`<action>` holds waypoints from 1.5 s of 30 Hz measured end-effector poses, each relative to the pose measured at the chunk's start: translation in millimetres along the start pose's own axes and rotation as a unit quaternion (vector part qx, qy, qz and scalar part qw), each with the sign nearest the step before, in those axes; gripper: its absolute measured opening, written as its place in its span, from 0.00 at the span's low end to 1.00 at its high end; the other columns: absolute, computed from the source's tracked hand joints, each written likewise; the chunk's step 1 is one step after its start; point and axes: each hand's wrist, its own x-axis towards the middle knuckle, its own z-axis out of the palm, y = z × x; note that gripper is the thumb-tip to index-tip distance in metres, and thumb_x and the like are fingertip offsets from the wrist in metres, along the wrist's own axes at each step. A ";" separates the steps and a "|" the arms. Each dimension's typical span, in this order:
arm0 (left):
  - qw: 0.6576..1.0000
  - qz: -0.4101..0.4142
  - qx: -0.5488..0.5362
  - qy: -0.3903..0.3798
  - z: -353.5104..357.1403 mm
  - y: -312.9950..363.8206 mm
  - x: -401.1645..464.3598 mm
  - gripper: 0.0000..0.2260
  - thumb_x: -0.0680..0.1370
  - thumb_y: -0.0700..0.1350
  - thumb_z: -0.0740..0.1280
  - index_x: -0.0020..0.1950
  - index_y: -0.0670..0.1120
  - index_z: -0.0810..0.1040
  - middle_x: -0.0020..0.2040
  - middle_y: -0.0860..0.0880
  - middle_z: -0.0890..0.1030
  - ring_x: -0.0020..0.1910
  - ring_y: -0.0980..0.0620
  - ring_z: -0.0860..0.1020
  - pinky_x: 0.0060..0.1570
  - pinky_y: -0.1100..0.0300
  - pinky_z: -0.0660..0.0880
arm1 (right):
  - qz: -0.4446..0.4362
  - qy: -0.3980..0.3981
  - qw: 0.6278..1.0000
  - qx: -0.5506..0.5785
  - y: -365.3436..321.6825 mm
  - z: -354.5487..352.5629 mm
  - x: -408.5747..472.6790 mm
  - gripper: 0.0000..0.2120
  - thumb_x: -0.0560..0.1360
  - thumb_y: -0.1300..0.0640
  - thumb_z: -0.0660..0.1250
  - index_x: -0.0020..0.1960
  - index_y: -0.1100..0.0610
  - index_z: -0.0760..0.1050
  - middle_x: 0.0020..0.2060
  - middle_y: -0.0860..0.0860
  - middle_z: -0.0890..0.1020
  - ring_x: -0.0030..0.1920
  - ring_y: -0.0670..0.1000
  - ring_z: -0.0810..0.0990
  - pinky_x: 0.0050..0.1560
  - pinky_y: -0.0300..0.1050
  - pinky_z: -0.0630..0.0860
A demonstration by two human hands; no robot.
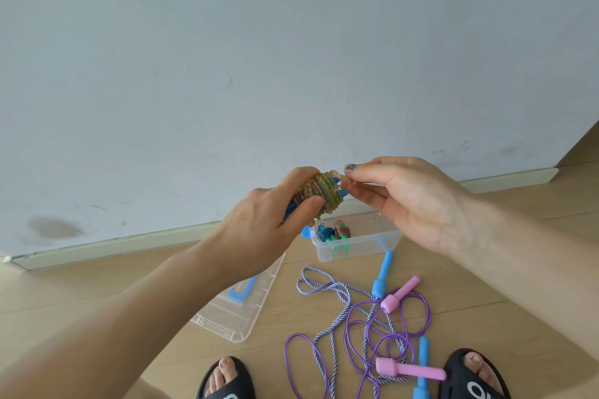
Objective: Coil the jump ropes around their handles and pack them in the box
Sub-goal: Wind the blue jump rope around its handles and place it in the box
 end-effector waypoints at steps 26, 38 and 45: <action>0.999 0.040 0.036 0.006 -0.8 -1.2 1.6 0.15 0.81 0.59 0.54 0.67 0.61 0.63 0.38 0.53 0.80 0.37 0.51 0.77 0.40 0.53 0.75 | 0.066 0.029 0.997 0.040 2.7 -3.2 -1.6 0.05 0.74 0.70 0.68 0.46 0.62 0.79 0.35 0.55 0.82 0.30 0.45 0.78 0.29 0.32 0.74; 0.999 0.034 0.038 0.016 1.8 -1.3 3.1 0.14 0.81 0.58 0.55 0.66 0.60 0.64 0.37 0.49 0.80 0.36 0.49 0.77 0.40 0.48 0.75 | 0.014 0.038 0.999 0.019 10.8 -0.9 -3.3 0.04 0.76 0.68 0.67 0.47 0.63 0.81 0.36 0.56 0.83 0.36 0.49 0.81 0.45 0.41 0.77; 0.999 0.029 0.036 0.018 2.2 -2.5 3.6 0.14 0.81 0.58 0.55 0.65 0.59 0.65 0.36 0.48 0.80 0.36 0.48 0.77 0.39 0.48 0.75 | -0.017 0.017 0.999 -0.027 6.1 -0.8 -5.7 0.04 0.74 0.70 0.66 0.46 0.65 0.79 0.40 0.60 0.82 0.37 0.51 0.82 0.43 0.40 0.82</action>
